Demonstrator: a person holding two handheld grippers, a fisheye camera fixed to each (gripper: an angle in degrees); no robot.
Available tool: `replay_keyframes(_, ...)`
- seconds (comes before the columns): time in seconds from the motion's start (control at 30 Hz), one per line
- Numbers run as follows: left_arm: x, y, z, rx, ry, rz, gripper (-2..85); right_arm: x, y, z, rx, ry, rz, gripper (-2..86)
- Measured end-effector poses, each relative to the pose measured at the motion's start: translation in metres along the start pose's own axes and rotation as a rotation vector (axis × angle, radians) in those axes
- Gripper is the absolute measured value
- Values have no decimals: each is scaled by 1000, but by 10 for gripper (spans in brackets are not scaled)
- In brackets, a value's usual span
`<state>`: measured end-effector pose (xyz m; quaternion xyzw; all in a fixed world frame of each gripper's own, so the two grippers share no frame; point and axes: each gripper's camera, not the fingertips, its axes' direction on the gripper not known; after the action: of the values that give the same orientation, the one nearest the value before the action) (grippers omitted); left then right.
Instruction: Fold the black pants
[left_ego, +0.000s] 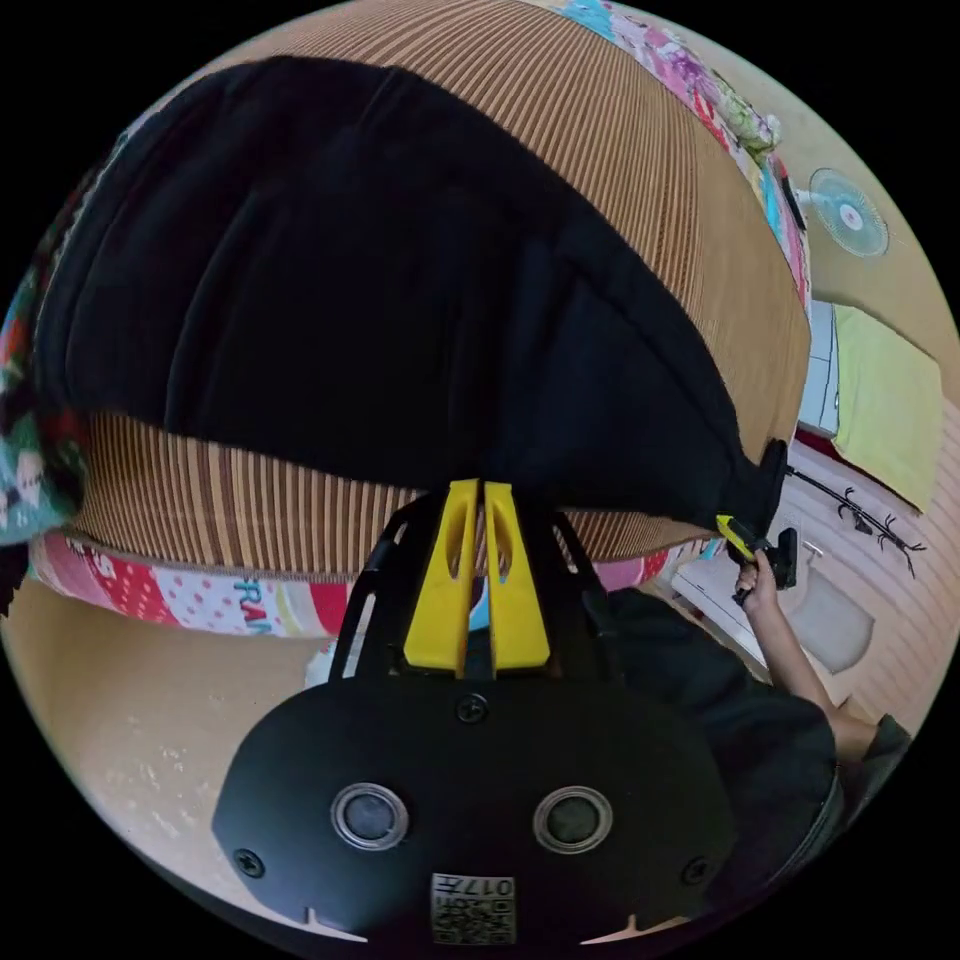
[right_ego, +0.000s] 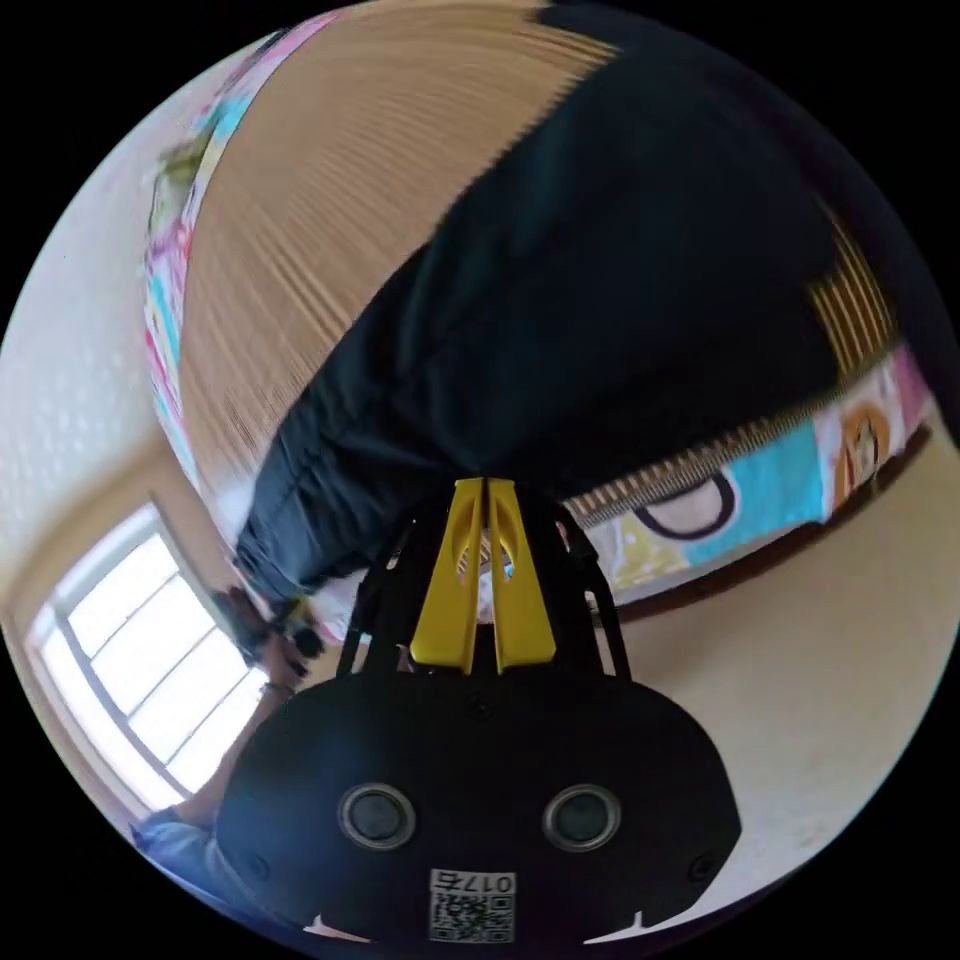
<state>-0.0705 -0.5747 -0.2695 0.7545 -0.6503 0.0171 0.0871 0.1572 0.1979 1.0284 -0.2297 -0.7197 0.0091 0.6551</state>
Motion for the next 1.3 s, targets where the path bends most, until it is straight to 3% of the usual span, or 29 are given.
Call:
replay_keyframes(0.1,-9,20,5,-82,-73,-32,1,55,15,-20,148,-240,180,34)
replay_keyframes(0.27,-28,51,2,-134,-34,-137,-5,86,14,-52,387,-378,285,69)
replay_keyframes(0.43,-31,64,-12,-105,-20,-231,-9,79,-34,-47,314,-342,261,101)
replay_keyframes(0.53,-23,59,-23,-76,5,-233,-10,56,-62,-42,215,-191,216,52)
replay_keyframes(0.6,-13,49,-30,-62,7,-218,-9,21,-78,-51,177,-113,68,34)
replay_keyframes(0.77,10,25,-44,-51,-46,-158,1,-61,-56,-107,240,-155,-263,21)
replay_keyframes(0.87,20,16,-53,-26,-48,-97,40,-68,-35,-139,286,-88,-322,18)
replay_keyframes(1.03,8,16,-63,30,47,-92,70,22,-51,-133,281,-124,-151,19)
replay_keyframes(1.2,-36,22,-67,59,168,-165,112,129,-60,-81,250,-46,266,16)
replay_keyframes(1.3,-69,20,-75,106,258,-230,144,123,-49,-64,245,-107,182,9)
